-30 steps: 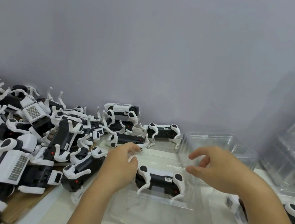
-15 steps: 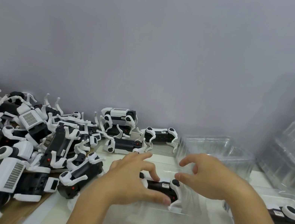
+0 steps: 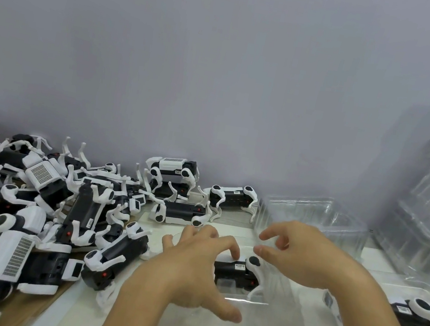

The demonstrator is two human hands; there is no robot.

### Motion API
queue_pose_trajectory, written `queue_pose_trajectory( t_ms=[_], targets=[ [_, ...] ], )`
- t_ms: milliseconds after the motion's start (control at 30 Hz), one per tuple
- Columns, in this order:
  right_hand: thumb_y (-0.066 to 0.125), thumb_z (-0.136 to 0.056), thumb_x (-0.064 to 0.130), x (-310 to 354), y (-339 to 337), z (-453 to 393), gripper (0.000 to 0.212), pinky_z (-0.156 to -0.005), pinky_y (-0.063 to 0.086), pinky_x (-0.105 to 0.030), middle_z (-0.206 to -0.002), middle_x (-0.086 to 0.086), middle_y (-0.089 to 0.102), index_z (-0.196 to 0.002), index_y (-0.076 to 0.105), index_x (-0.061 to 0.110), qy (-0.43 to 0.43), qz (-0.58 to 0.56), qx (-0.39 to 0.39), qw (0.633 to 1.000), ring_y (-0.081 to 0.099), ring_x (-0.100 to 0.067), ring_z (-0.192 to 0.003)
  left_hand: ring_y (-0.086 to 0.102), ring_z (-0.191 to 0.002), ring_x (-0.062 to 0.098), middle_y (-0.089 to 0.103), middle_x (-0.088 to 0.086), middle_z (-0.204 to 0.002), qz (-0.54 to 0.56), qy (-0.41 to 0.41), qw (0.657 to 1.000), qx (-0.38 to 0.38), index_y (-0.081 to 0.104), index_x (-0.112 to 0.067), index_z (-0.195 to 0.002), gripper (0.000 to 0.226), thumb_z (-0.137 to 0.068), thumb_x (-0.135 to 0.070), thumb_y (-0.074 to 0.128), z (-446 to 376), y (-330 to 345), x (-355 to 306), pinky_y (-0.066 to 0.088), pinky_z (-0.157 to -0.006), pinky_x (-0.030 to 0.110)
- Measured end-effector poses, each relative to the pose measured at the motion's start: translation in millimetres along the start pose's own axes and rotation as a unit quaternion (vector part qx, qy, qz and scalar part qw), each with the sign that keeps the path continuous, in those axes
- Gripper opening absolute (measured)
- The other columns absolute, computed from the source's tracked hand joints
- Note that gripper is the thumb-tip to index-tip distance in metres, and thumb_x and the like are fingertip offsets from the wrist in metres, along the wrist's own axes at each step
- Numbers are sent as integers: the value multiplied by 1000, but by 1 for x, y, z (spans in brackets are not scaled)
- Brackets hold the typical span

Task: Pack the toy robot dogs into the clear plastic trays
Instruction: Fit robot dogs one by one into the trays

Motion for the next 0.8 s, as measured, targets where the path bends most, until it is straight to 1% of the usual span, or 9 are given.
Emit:
queue_pose_trajectory(
  t_ms=[33, 67, 133, 233, 333, 433, 567, 733, 800],
  targets=[
    [64, -89, 53, 0, -2, 0, 38, -88, 44, -24, -113, 9, 59, -123, 62, 37, -9, -12, -10, 1000, 58, -8, -100, 13, -104, 2, 27, -22, -125, 1, 4, 1000, -21, 43, -54, -113, 72, -54, -63, 83, -1, -2, 2, 23, -106, 39],
    [64, -89, 52, 1, -4, -1, 36, -91, 47, -26, -115, 10, 62, -121, 64, 37, -20, -29, -23, 999, 60, -7, -103, 12, -103, -1, 26, -22, -126, 1, 8, 999, -46, 45, -53, -115, 73, -53, -64, 82, -1, -4, 4, 21, -107, 39],
    [65, -89, 50, 4, -8, -1, 32, -94, 50, -29, -117, 14, 65, -117, 68, 36, -46, -66, -58, 995, 62, -4, -105, 12, -117, -2, 24, -22, -128, -12, 21, 995, -101, 47, -53, -118, 75, -51, -70, 78, -2, -9, 7, 15, -107, 37],
    [66, -89, 49, 8, -13, -3, 30, -94, 49, -29, -119, 19, 66, -116, 69, 37, -88, -116, -130, 981, 61, -2, -107, 13, -132, 7, 21, -21, -134, -39, 38, 981, -189, 45, -55, -121, 79, -50, -76, 70, -2, -16, 8, 9, -103, 33],
    [62, -89, 51, 11, -16, -2, 33, -94, 49, -29, -122, 24, 63, -121, 65, 40, -121, -171, -195, 958, 59, -1, -111, 10, -140, 14, 17, -16, -144, -74, 40, 957, -277, 42, -54, -128, 84, -52, -79, 67, 0, -22, 3, 10, -113, 45],
    [58, -88, 54, 15, -18, 0, 37, -91, 51, -30, -125, 23, 60, -124, 61, 45, -151, -220, -233, 935, 58, -1, -112, 14, -143, 22, 21, -9, -149, -84, 42, 934, -343, 45, -51, -130, 84, -53, -78, 65, 2, -27, -4, 11, -114, 54],
    [59, -89, 49, 17, -19, 0, 35, -84, 52, -26, -122, 16, 62, -124, 60, 45, -166, -251, -251, 920, 59, -3, -113, 16, -143, 24, 23, -8, -149, -88, 41, 924, -369, 48, -50, -129, 81, -54, -76, 67, 3, -30, -6, 11, -115, 54],
    [58, -91, 47, 17, -18, -1, 32, -83, 53, -27, -119, 16, 65, -122, 63, 42, -169, -248, -256, 919, 59, -2, -113, 17, -143, 24, 26, -7, -149, -84, 45, 922, -376, 51, -49, -128, 80, -54, -74, 70, 3, -30, -5, 11, -116, 54],
    [58, -92, 45, 17, -18, -1, 31, -80, 52, -23, -118, 18, 65, -123, 62, 42, -175, -250, -265, 915, 60, -1, -112, 18, -143, 24, 26, -7, -149, -82, 46, 920, -380, 52, -49, -128, 80, -54, -75, 69, 3, -30, -5, 12, -115, 54]
  ],
)
Point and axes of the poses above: each hand's wrist, its own z-axis away from the middle knuckle, its own y-axis out of the palm, x = y × z, the point moved 3 cm from there along -z, towards the middle knuckle
